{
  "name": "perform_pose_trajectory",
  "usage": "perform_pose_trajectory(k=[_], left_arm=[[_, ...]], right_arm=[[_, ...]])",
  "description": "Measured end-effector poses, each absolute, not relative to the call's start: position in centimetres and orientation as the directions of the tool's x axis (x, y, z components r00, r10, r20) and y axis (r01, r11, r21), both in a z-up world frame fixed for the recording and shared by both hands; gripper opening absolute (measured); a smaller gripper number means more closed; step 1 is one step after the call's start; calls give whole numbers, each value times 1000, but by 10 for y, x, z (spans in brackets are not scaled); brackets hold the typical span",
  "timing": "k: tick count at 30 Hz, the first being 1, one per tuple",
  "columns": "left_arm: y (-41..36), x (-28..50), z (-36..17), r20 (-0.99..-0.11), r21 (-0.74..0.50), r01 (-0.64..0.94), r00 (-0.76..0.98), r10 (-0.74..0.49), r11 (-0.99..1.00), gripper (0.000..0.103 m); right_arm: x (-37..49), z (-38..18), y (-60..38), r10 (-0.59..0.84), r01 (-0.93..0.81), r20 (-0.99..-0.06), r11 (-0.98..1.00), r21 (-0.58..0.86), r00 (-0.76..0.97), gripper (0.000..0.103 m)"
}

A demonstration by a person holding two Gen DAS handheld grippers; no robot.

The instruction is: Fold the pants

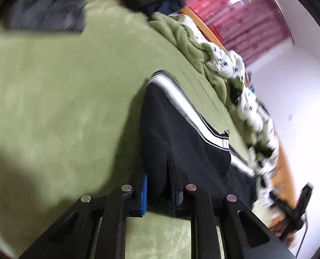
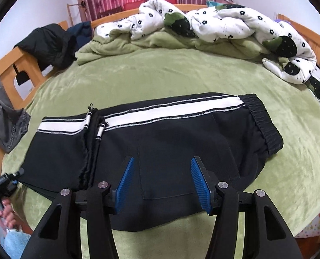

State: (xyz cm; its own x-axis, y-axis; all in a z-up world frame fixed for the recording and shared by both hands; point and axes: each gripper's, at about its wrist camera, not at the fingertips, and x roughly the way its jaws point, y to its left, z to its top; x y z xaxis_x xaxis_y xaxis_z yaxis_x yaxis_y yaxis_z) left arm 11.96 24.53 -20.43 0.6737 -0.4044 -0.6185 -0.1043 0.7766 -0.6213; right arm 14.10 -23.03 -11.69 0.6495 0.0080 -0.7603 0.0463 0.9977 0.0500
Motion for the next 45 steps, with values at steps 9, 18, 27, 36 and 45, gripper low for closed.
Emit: perform_pose_trajectory(k=[9, 18, 27, 36, 45], left_arm=[[133, 141, -83, -571, -450, 122, 722, -390, 885, 12], [-41, 167, -105, -632, -404, 330, 573, -521, 853, 12], [-89, 165, -194, -665, -571, 297, 380, -643, 765, 16], [-11, 139, -160, -719, -416, 340, 445, -534, 843, 59], [88, 130, -188, -753, -374, 165, 520, -403, 913, 59]], right_arm=[[137, -114, -276, 25, 28, -678, 997, 67, 734, 52], [97, -131, -346, -65, 77, -655, 997, -10, 753, 52], [105, -143, -356, 80, 80, -709, 979, 190, 700, 52], [158, -168, -279, 281, -82, -726, 951, 298, 627, 55], [204, -224, -212, 355, -87, -795, 928, 361, 492, 55]])
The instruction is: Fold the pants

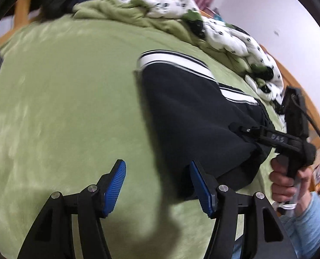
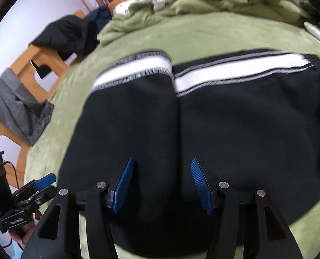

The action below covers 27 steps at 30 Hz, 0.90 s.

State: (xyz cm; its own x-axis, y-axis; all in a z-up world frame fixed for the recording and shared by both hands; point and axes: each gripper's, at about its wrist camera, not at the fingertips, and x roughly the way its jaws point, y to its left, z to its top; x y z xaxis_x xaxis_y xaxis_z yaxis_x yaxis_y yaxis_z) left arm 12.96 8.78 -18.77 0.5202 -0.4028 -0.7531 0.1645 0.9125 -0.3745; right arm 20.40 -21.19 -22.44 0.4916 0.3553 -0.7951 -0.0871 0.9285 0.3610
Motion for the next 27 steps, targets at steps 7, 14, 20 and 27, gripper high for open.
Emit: perform_pose_trajectory(k=[7, 14, 20, 27], left_arm=[[86, 139, -206, -694, -556, 143, 463, -552, 819, 61], [59, 136, -224, -566, -705, 194, 426, -706, 683, 76], [3, 116, -211, -642, -527, 311, 464, -611, 791, 76], [-44, 126, -229, -722, -410, 89, 576, -382, 908, 74]], right_arm=[[216, -206, -201, 416, -99, -742, 896, 433, 526, 16], [199, -140, -215, 443, -199, -621, 884, 423, 646, 15], [194, -119, -252, 409, -212, -607, 904, 371, 682, 14], [206, -120, -305, 400, -174, -593, 899, 401, 699, 14]])
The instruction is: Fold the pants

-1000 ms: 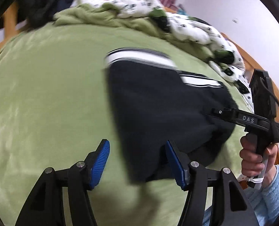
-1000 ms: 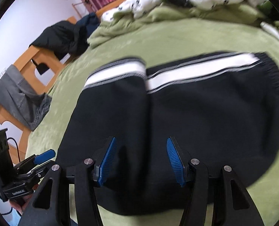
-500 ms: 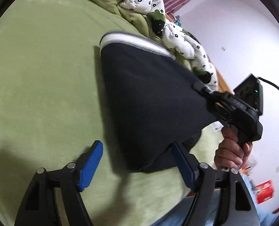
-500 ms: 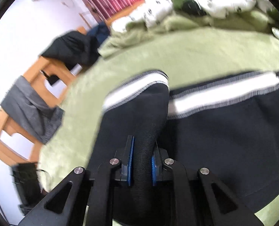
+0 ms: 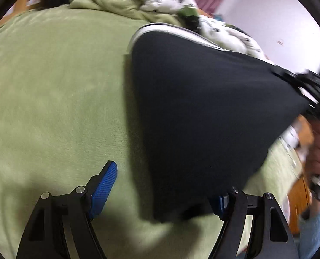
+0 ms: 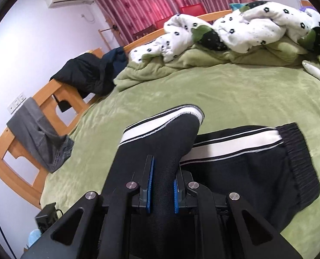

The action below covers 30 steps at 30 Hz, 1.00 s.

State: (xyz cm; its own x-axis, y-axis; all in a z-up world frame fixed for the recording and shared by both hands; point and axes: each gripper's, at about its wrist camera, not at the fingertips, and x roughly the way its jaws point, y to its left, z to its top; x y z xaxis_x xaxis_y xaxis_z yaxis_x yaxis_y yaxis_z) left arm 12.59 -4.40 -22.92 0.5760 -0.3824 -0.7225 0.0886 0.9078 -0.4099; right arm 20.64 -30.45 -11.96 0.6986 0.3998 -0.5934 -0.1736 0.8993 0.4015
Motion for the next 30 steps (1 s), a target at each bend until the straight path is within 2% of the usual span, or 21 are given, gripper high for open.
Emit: perform_pose_trajectory(k=[3, 9, 16, 18, 20, 23, 25, 27, 30], left_arm=[[-62, 118, -224, -713, -332, 79, 632, -304, 940, 75], [-90, 111, -216, -712, -260, 104, 652, -263, 960, 75], [-109, 106, -209, -733, -204, 189, 621, -277, 961, 75], [-112, 99, -208, -739, -171, 210, 619, -266, 963, 74], [-109, 93, -204, -741, -173, 243, 606, -289, 954, 73], [-102, 79, -195, -735, -187, 296, 591, -334, 937, 71], [-99, 73, -184, -727, -197, 350, 575, -376, 916, 68], [-95, 68, -169, -700, -215, 351, 596, -395, 911, 68], [-103, 83, -152, -670, -232, 345, 621, -407, 909, 68]], right_arm=[[206, -120, -337, 399, -156, -576, 892, 425, 713, 14], [200, -120, -389, 339, -124, -569, 916, 383, 749, 13], [200, -172, -451, 180, 20, -657, 958, 285, 732, 13], [201, -194, -461, 168, 46, -699, 960, 277, 695, 13], [196, -209, -464, 174, 46, -694, 957, 287, 699, 13], [191, -199, -467, 168, 49, -697, 958, 281, 697, 17], [180, -187, -465, 102, 90, -688, 967, 238, 719, 17], [163, -170, -454, 27, 89, -654, 986, 144, 756, 17], [146, -155, -437, -8, 64, -596, 995, 73, 803, 17]])
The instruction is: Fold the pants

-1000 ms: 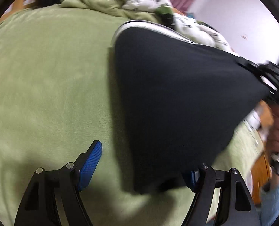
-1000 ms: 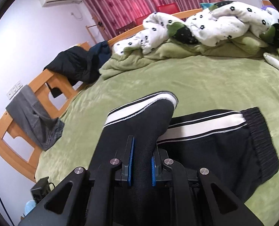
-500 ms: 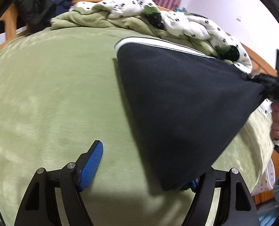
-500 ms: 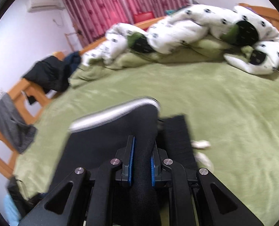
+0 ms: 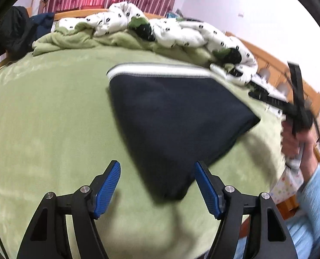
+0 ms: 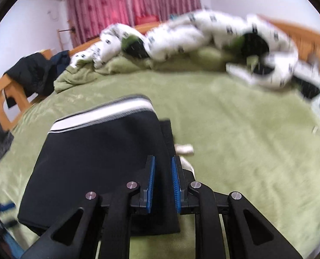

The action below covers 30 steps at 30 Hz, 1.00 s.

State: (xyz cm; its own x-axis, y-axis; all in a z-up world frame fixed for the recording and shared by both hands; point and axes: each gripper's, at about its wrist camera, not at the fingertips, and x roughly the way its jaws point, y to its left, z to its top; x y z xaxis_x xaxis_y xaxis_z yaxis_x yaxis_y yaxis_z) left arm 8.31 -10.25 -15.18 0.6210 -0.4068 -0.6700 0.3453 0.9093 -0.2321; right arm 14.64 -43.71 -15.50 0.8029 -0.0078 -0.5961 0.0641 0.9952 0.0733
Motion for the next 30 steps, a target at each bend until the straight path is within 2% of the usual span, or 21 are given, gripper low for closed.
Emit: perform_pose_trajectory(k=[3, 5, 7, 9, 12, 14, 16, 17, 18, 20, 25, 26, 27, 30], left_arm=[[-117, 108, -158, -693, -241, 321, 604, -394, 916, 66], [-127, 116, -175, -736, -251, 315, 551, -392, 915, 56], [-133, 111, -199, -764, -232, 302, 532, -366, 925, 58], [-134, 104, -212, -764, -216, 319, 533, -363, 923, 59], [-119, 112, -208, -764, -319, 293, 483, -428, 901, 59], [-110, 117, -202, -752, -375, 274, 468, -464, 885, 59], [-102, 122, -194, -731, -384, 273, 493, -471, 882, 61], [-98, 127, -190, -724, -381, 275, 506, -470, 883, 64], [-95, 134, -187, -718, -381, 271, 516, -467, 884, 66], [-90, 151, -183, -716, -400, 250, 515, -471, 882, 66], [-79, 206, -194, -720, -484, 194, 466, -514, 853, 66], [-80, 212, -198, -724, -489, 189, 456, -517, 851, 66], [-79, 222, -205, -730, -506, 186, 428, -533, 842, 66], [-80, 242, -226, -705, -587, 188, 360, -611, 788, 69]], right_arm=[[148, -165, -424, 11, 20, -627, 999, 43, 779, 17], [153, -184, -422, -2, 14, -676, 1000, 12, 737, 16], [156, -209, -425, -14, 7, -717, 1000, -13, 697, 15], [153, -208, -426, -8, 15, -716, 1000, 3, 698, 15], [155, -200, -426, 2, 24, -748, 999, 25, 663, 15], [153, -191, -426, 22, 9, -733, 999, 38, 680, 15], [157, -181, -432, 45, 16, -708, 997, 79, 705, 25], [161, -178, -434, 46, 27, -701, 995, 93, 712, 44], [169, -175, -437, 48, 41, -693, 993, 111, 720, 56], [190, -172, -445, 53, 65, -693, 987, 144, 719, 57], [248, -192, -462, 141, 107, -763, 958, 265, 631, 57], [260, -202, -465, 158, 113, -790, 955, 275, 592, 61], [269, -211, -468, 190, 110, -805, 947, 301, 562, 71], [280, -228, -477, 293, 95, -798, 913, 398, 526, 73]])
